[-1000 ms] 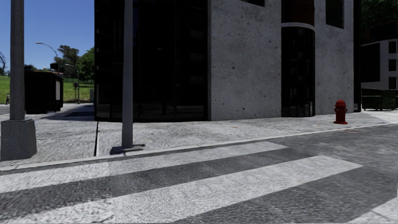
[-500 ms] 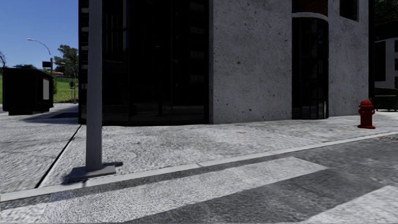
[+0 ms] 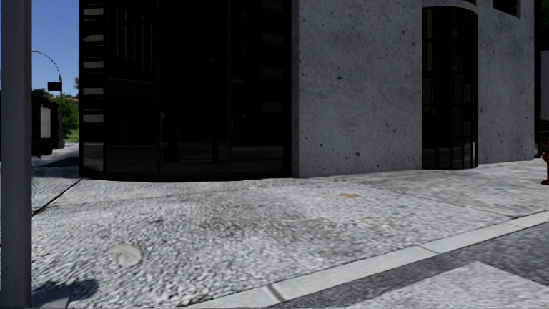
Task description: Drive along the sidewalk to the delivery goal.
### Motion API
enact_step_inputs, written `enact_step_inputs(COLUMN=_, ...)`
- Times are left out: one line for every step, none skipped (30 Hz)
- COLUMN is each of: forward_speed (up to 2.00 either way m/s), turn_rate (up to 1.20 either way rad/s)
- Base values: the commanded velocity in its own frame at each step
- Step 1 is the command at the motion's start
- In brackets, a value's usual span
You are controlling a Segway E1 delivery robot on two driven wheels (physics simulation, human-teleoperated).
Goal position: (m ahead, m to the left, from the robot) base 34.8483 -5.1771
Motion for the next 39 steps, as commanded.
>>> enact_step_inputs(forward_speed=2.00, turn_rate=0.00)
enact_step_inputs(forward_speed=1.88, turn_rate=0.00)
enact_step_inputs(forward_speed=1.71, turn_rate=0.00)
enact_step_inputs(forward_speed=1.66, turn_rate=0.00)
enact_step_inputs(forward_speed=1.65, turn_rate=0.00)
enact_step_inputs(forward_speed=1.64, turn_rate=0.00)
enact_step_inputs(forward_speed=1.64, turn_rate=0.00)
enact_step_inputs(forward_speed=1.60, turn_rate=0.00)
enact_step_inputs(forward_speed=1.45, turn_rate=0.00)
enact_step_inputs(forward_speed=1.36, turn_rate=0.00)
enact_step_inputs(forward_speed=1.33, turn_rate=0.00)
enact_step_inputs(forward_speed=1.31, turn_rate=0.00)
enact_step_inputs(forward_speed=1.31, turn_rate=0.00)
enact_step_inputs(forward_speed=1.30, turn_rate=0.00)
enact_step_inputs(forward_speed=1.30, turn_rate=0.00)
enact_step_inputs(forward_speed=1.30, turn_rate=0.00)
enact_step_inputs(forward_speed=1.30, turn_rate=0.00)
enact_step_inputs(forward_speed=1.30, turn_rate=0.00)
enact_step_inputs(forward_speed=1.30, turn_rate=0.00)
enact_step_inputs(forward_speed=1.30, turn_rate=0.00)
enact_step_inputs(forward_speed=1.30, turn_rate=0.00)
enact_step_inputs(forward_speed=1.30, turn_rate=0.00)
enact_step_inputs(forward_speed=1.30, turn_rate=0.00)
enact_step_inputs(forward_speed=1.30, turn_rate=-0.09)
enact_step_inputs(forward_speed=1.30, turn_rate=-0.16)
enact_step_inputs(forward_speed=1.30, turn_rate=-0.21)
enact_step_inputs(forward_speed=1.30, turn_rate=-0.29)
enact_step_inputs(forward_speed=1.30, turn_rate=-0.36)
enact_step_inputs(forward_speed=1.30, turn_rate=-0.40)
enact_step_inputs(forward_speed=1.30, turn_rate=-0.42)
enact_step_inputs(forward_speed=1.30, turn_rate=-0.43)
enact_step_inputs(forward_speed=1.30, turn_rate=-0.43)
enact_step_inputs(forward_speed=1.30, turn_rate=-0.43)
enact_step_inputs(forward_speed=1.30, turn_rate=-0.43)
enact_step_inputs(forward_speed=1.30, turn_rate=-0.43)
enact_step_inputs(forward_speed=1.30, turn_rate=-0.45)
enact_step_inputs(forward_speed=1.30, turn_rate=-0.53)
enact_step_inputs(forward_speed=1.30, turn_rate=-0.57)
enact_step_inputs(forward_speed=1.30, turn_rate=-0.57)
